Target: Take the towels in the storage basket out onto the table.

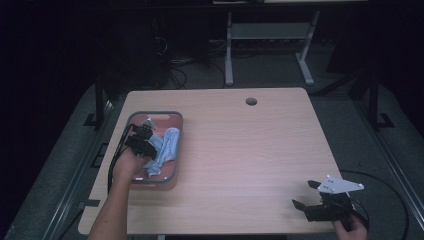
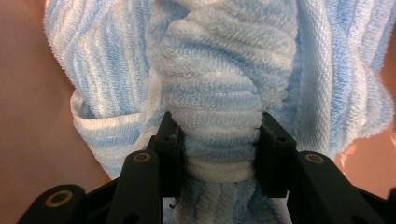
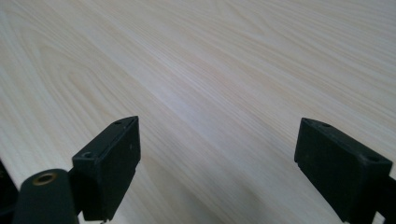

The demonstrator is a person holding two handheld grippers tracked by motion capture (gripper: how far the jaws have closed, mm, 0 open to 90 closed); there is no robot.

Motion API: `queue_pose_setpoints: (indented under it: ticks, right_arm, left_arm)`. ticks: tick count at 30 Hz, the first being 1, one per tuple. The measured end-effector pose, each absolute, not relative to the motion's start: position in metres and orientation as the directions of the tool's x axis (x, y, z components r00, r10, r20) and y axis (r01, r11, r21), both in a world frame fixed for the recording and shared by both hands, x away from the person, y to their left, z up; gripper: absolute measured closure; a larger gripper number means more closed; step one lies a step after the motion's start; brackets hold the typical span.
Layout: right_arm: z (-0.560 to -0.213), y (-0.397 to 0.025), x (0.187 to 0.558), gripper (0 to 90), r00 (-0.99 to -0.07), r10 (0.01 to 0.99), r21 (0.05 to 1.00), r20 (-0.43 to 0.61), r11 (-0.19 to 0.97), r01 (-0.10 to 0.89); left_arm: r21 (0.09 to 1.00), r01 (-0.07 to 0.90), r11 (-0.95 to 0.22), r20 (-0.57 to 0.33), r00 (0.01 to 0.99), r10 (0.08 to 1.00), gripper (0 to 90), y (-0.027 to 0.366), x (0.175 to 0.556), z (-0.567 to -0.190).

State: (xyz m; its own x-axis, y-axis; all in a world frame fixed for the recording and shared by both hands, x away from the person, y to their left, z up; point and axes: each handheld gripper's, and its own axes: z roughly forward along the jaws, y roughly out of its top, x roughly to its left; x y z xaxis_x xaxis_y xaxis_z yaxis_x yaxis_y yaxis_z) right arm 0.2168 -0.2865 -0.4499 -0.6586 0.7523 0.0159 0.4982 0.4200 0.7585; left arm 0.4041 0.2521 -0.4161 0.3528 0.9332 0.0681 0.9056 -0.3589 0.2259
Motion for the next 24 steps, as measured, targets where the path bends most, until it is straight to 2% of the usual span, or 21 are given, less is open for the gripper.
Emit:
queue_pose_setpoints:
  ticks: [5,9,14,20,23,24]
  right_arm:
    - [-0.455,-0.293,0.222,13.8,-0.644,0.764,0.754,0.035,0.403,0.519]
    - [-0.451,-0.295,0.223,13.8,-0.637,0.769,0.765,0.043,0.385,0.516]
    - [-0.448,-0.298,0.219,13.8,-0.633,0.773,0.77,0.032,0.384,0.509]
    - [-0.449,-0.304,0.217,13.8,-0.614,0.789,0.776,0.03,0.369,0.511]
    - [-0.449,-0.303,0.216,13.8,-0.612,0.791,0.775,0.023,0.373,0.511]
    - [-0.449,-0.303,0.216,13.8,-0.612,0.791,0.775,0.023,0.373,0.511]
  left_arm:
    - [0.248,0.903,-0.352,0.033,0.355,0.934,61.4,0.258,0.402,-0.415]
    - [0.228,0.897,-0.38,0.046,0.38,0.924,62.7,0.255,0.401,-0.411]
    - [0.265,0.89,-0.371,0.026,0.378,0.926,64.8,0.257,0.394,-0.406]
    - [0.33,0.879,-0.345,-0.042,0.379,0.924,64.9,0.266,0.384,-0.397]
    - [0.394,0.874,-0.284,-0.121,0.355,0.927,64.9,0.276,0.376,-0.385]
    - [0.394,0.874,-0.284,-0.121,0.355,0.927,64.9,0.276,0.376,-0.385]
